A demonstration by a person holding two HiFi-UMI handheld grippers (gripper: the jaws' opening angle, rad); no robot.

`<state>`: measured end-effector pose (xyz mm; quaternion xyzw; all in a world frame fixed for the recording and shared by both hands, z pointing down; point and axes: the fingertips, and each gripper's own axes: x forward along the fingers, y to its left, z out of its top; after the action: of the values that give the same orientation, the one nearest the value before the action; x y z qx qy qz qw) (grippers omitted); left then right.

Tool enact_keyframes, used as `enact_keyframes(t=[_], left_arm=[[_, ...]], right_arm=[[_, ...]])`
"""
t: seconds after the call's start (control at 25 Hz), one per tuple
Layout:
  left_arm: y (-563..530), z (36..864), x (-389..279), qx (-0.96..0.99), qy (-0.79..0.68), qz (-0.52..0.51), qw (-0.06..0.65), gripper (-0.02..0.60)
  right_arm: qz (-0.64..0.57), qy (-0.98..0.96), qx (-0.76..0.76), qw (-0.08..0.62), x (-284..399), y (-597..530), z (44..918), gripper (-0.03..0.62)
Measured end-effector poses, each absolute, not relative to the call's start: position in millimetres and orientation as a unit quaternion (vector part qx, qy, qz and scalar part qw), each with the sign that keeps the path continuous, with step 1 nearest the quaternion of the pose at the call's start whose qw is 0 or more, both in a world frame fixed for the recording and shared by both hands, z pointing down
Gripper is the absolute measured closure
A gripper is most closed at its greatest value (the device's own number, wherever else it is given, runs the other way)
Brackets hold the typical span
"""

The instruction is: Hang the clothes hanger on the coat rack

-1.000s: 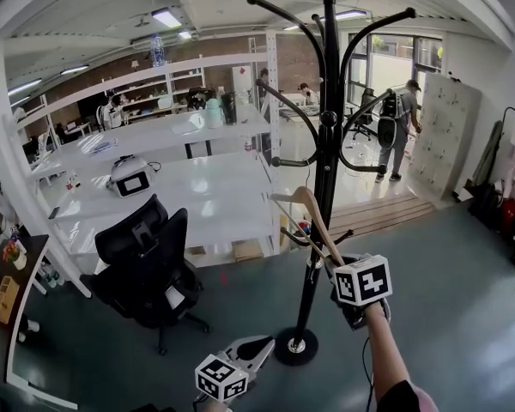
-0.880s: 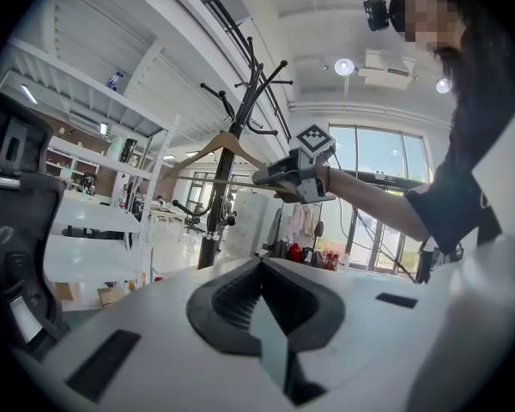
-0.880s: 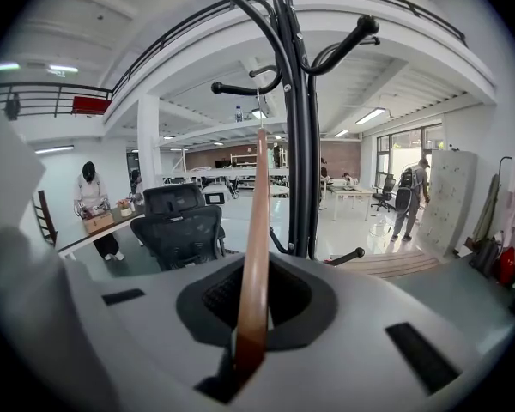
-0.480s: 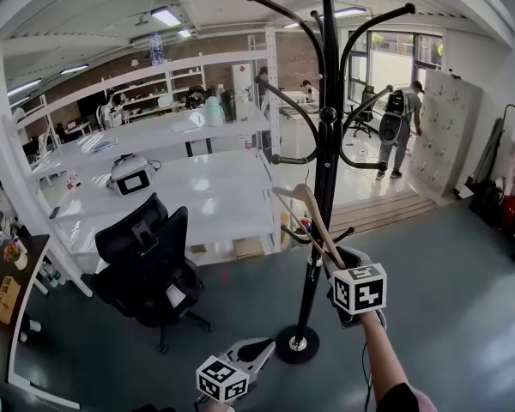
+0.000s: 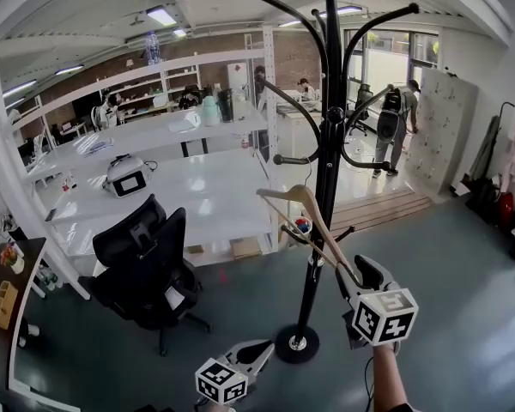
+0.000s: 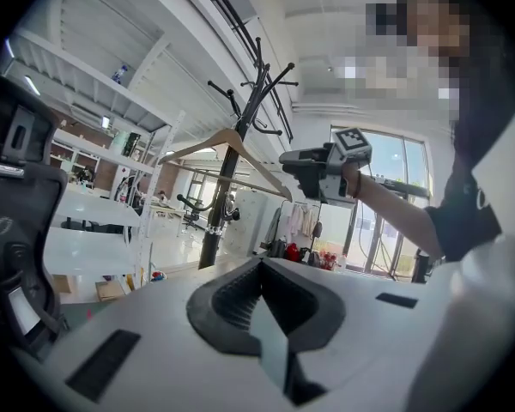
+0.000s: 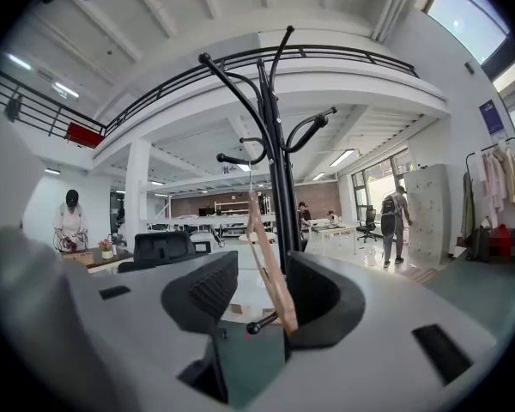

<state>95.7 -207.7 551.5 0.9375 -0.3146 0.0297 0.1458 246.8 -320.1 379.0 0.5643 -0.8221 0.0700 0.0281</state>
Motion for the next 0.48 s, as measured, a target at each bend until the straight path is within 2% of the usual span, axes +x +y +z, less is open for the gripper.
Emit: enact_keyframes(t=[0.28,0.48], left_arm=[[-212,552,86,0.943,-0.293,0.031,0.153,0.581],[-211,550,77,0.95,-0.269,0.028,0.155,0.581]], right_arm=[[0.053,-0.821,0.568,0.03,222,-272,376,0.428],[0.096,-0.815,0.57,0.044,194,-253,410,0.432]])
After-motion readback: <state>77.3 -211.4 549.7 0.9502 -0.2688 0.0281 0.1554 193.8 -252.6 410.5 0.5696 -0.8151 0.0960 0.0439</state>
